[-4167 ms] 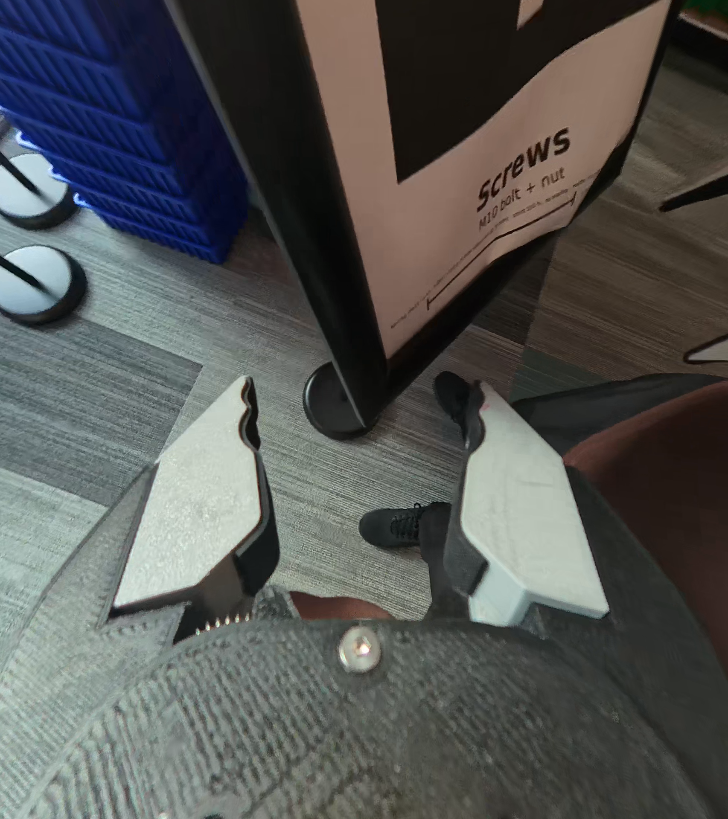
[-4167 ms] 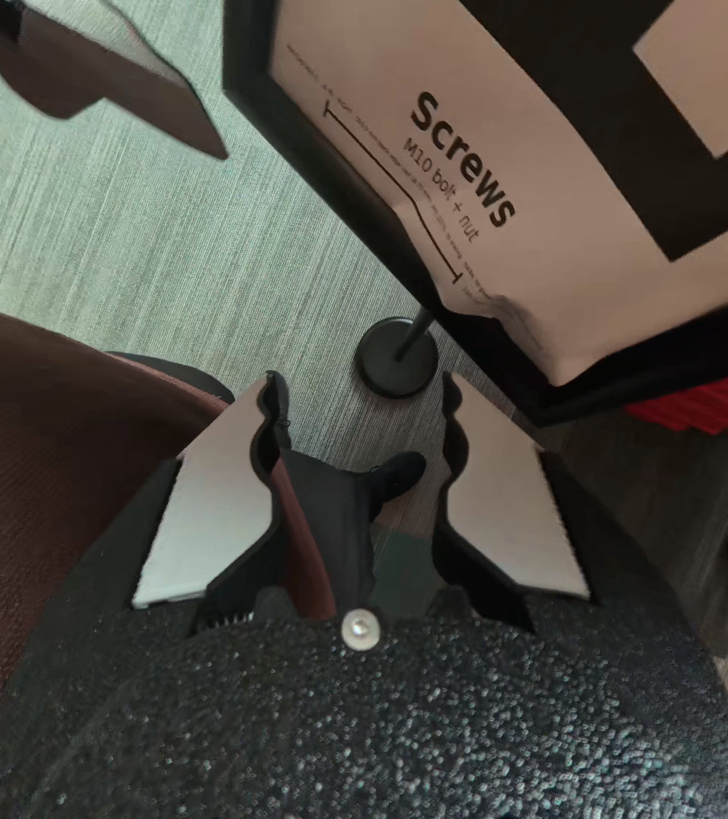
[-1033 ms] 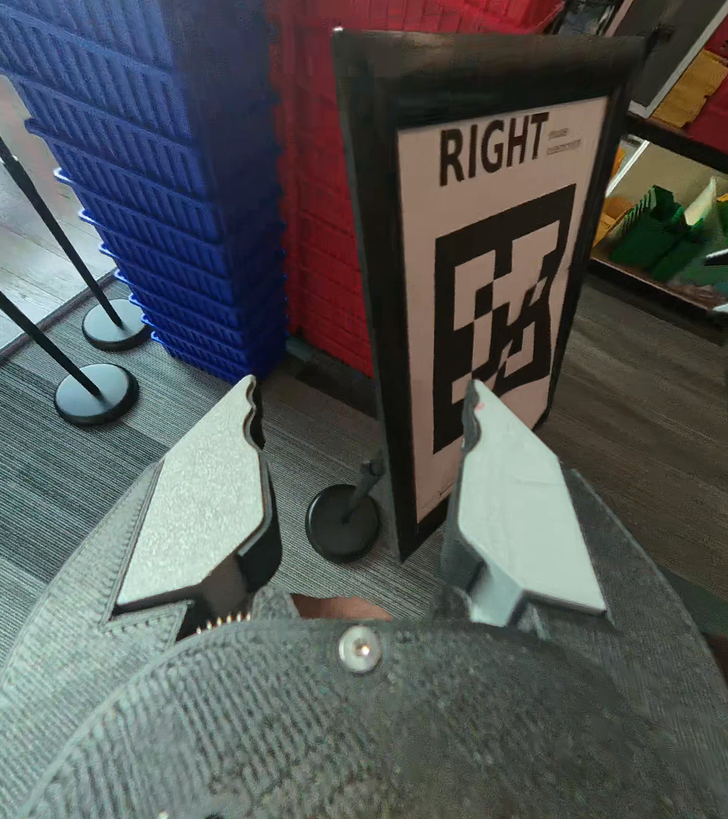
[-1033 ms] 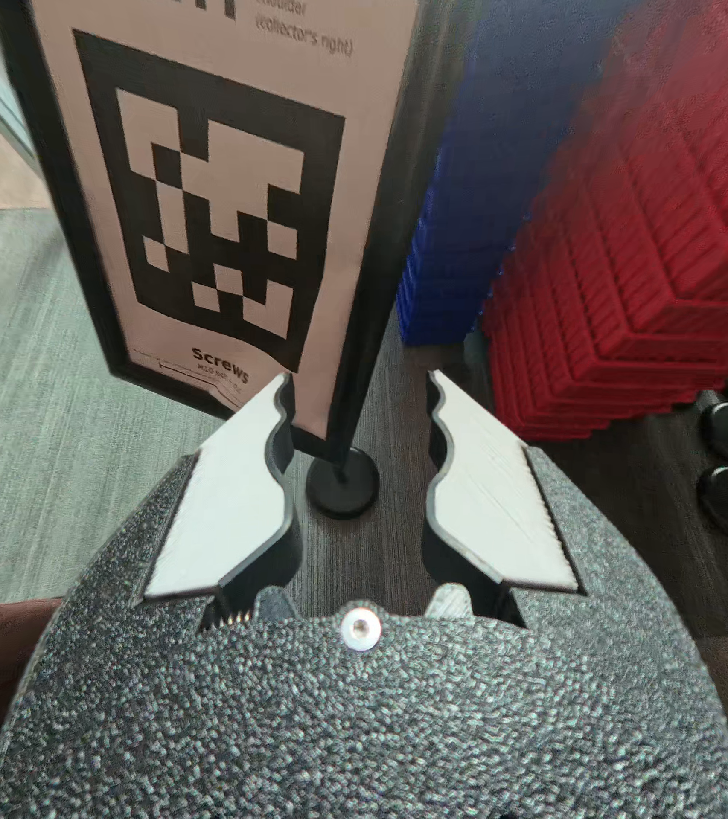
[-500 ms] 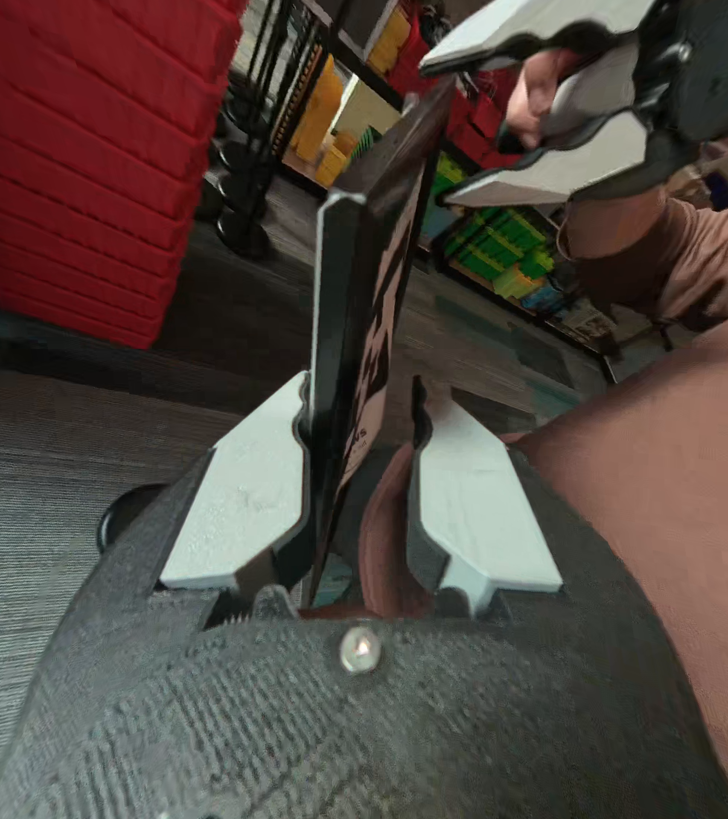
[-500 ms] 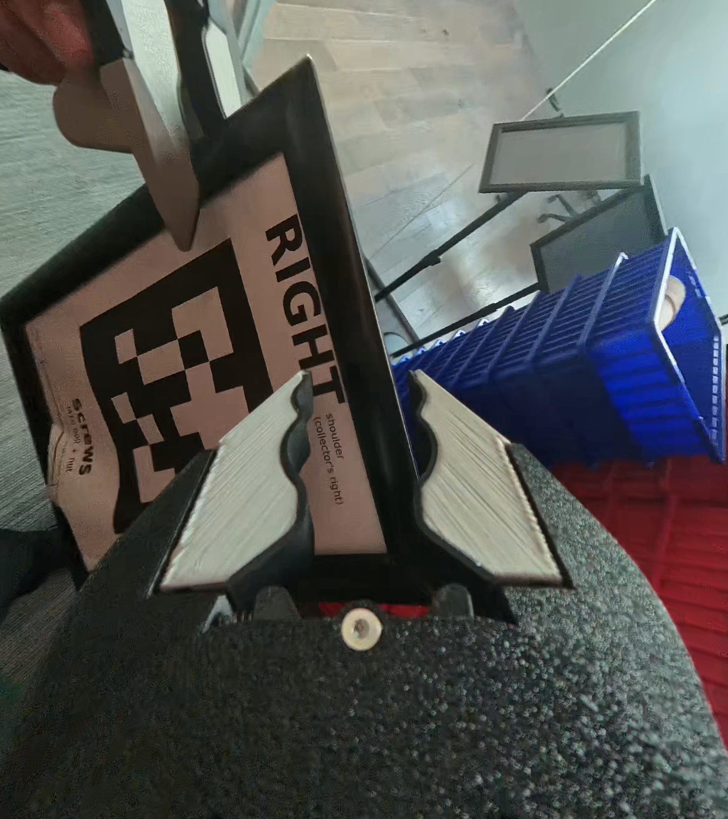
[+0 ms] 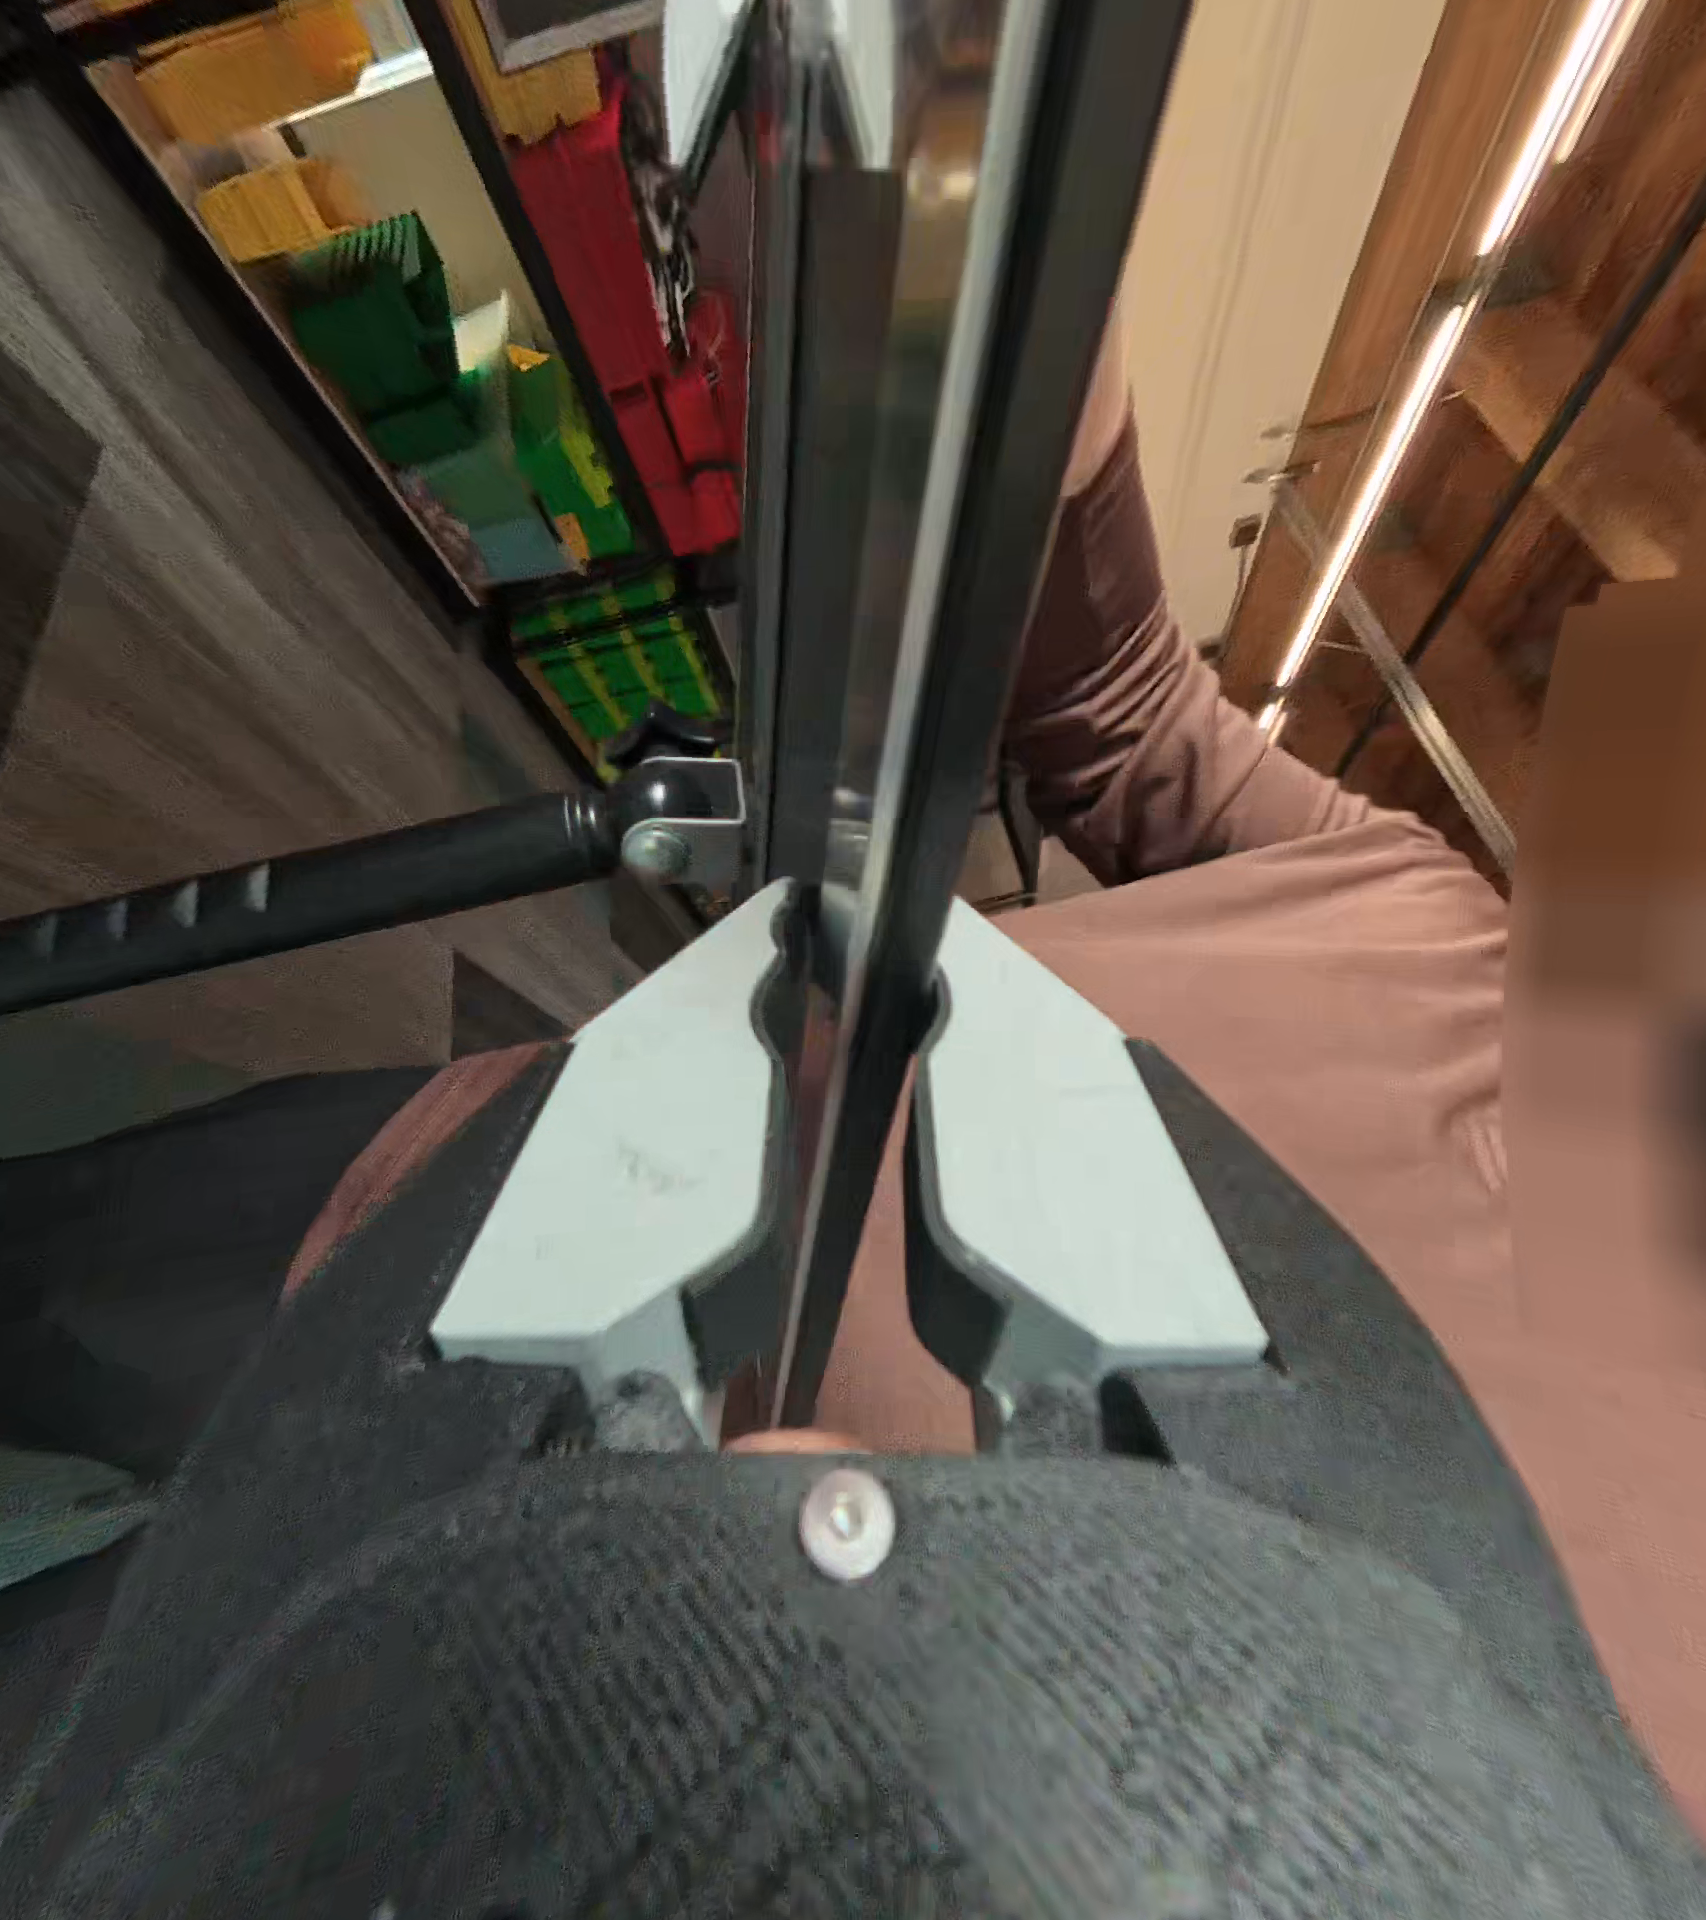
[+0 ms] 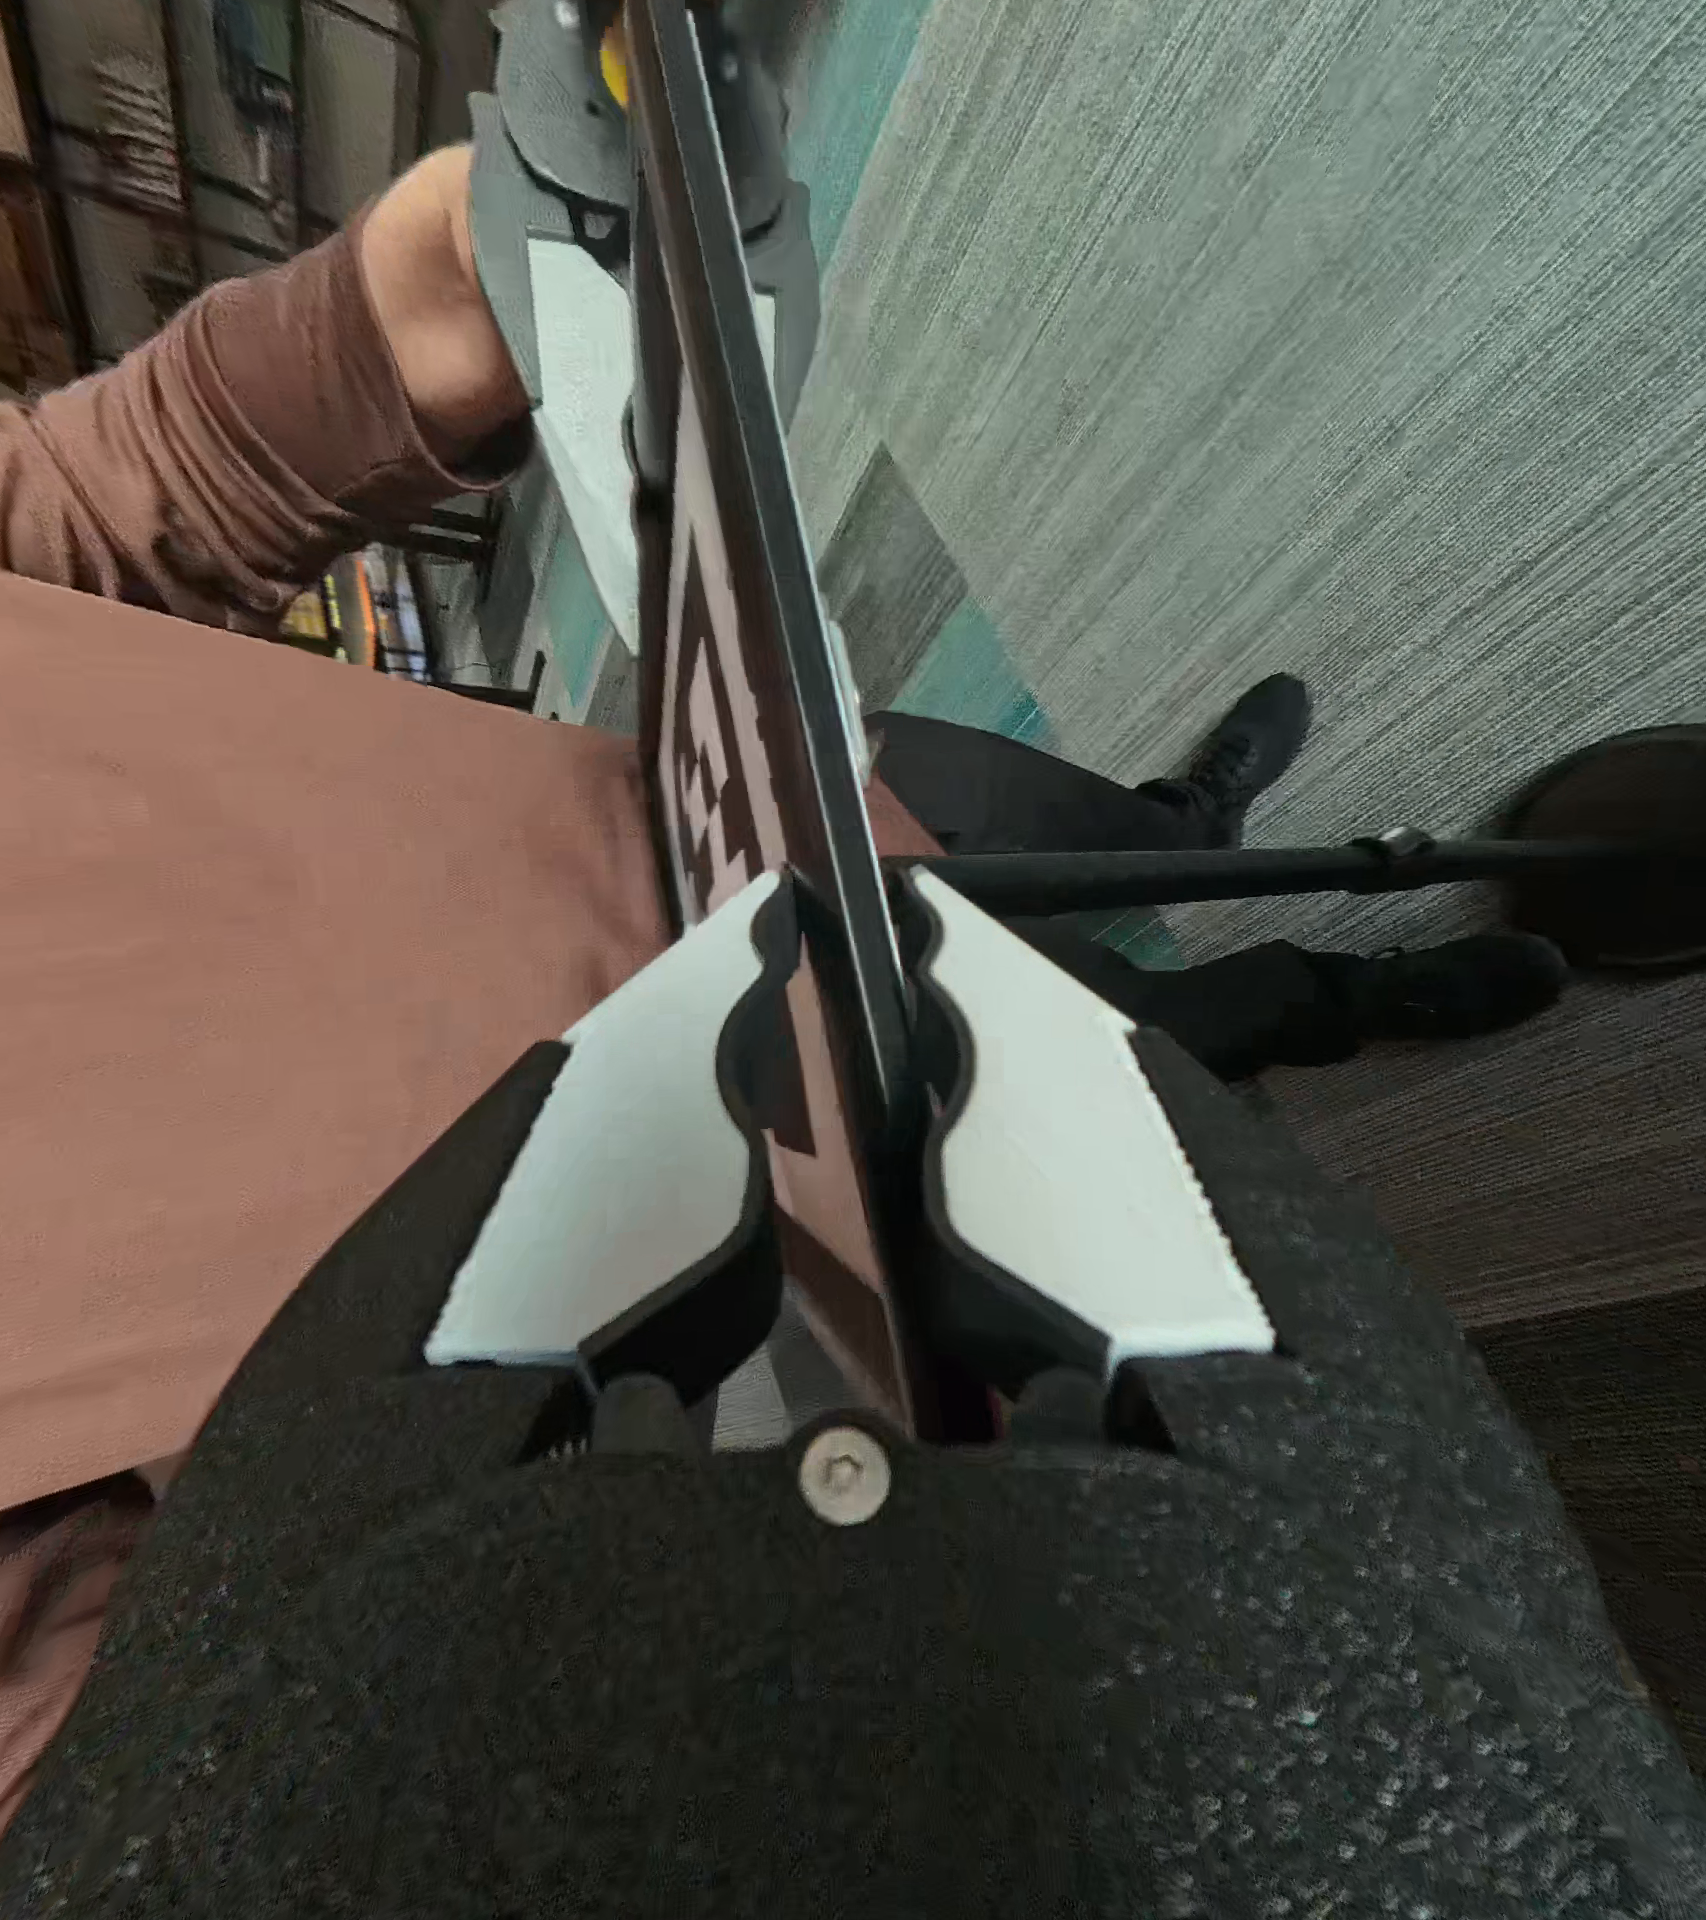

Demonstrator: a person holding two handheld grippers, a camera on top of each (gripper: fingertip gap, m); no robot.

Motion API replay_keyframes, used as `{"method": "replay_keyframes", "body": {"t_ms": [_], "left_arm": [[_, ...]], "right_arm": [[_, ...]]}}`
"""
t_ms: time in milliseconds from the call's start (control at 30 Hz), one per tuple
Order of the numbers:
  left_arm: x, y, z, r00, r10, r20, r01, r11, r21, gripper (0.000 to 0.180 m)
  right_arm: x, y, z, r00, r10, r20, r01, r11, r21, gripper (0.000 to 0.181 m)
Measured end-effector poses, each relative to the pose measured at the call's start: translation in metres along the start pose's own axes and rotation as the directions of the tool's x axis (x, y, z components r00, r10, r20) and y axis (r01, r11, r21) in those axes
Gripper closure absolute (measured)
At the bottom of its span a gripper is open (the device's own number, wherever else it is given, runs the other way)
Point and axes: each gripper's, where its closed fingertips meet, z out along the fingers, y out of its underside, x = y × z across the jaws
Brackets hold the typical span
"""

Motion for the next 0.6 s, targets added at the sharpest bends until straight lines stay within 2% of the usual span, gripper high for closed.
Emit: {"method": "replay_keyframes", "body": {"t_ms": [100,167,200,233,333,400,500,600], "left_arm": [[-0.004,-0.028,-0.014,0.998,0.043,-0.035,-0.039,0.994,0.107,0.162],[-0.006,-0.035,-0.018,0.997,0.072,0.003,-0.072,0.992,0.099,0.163],[-0.007,-0.033,-0.018,0.995,0.092,0.027,-0.093,0.993,0.077,0.163],[-0.01,-0.03,-0.018,0.993,0.099,0.065,-0.102,0.993,0.051,0.156],[-0.017,-0.012,-0.025,0.966,0.179,0.187,-0.184,0.983,0.011,0.143],[-0.024,0.014,-0.03,0.946,0.212,0.247,-0.206,0.977,-0.049,0.129],[-0.027,0.07,-0.021,0.965,0.174,0.198,-0.151,0.98,-0.129,0.129],[-0.031,0.117,-0.008,0.981,0.133,0.143,-0.103,0.975,-0.197,0.135]], "right_arm": [[0.03,-0.024,-0.022,0.95,-0.087,-0.3,0.108,0.993,0.056,0.146],[0.039,-0.038,-0.035,0.87,-0.085,-0.486,0.147,0.985,0.091,0.135],[0.035,-0.041,-0.038,0.825,-0.096,-0.557,0.177,0.98,0.092,0.134],[0.028,-0.041,-0.039,0.776,-0.108,-0.621,0.203,0.976,0.084,0.144],[0.006,-0.033,-0.049,0.568,-0.095,-0.818,0.278,0.957,0.083,0.148],[-0.03,-0.022,-0.035,0.56,-0.082,-0.825,0.324,0.938,0.126,0.14],[-0.108,-0.004,0.036,0.699,-0.182,-0.691,0.428,0.881,0.2,0.14],[-0.131,0.032,0.121,0.694,-0.295,-0.657,0.446,0.892,0.07,0.137]]}}
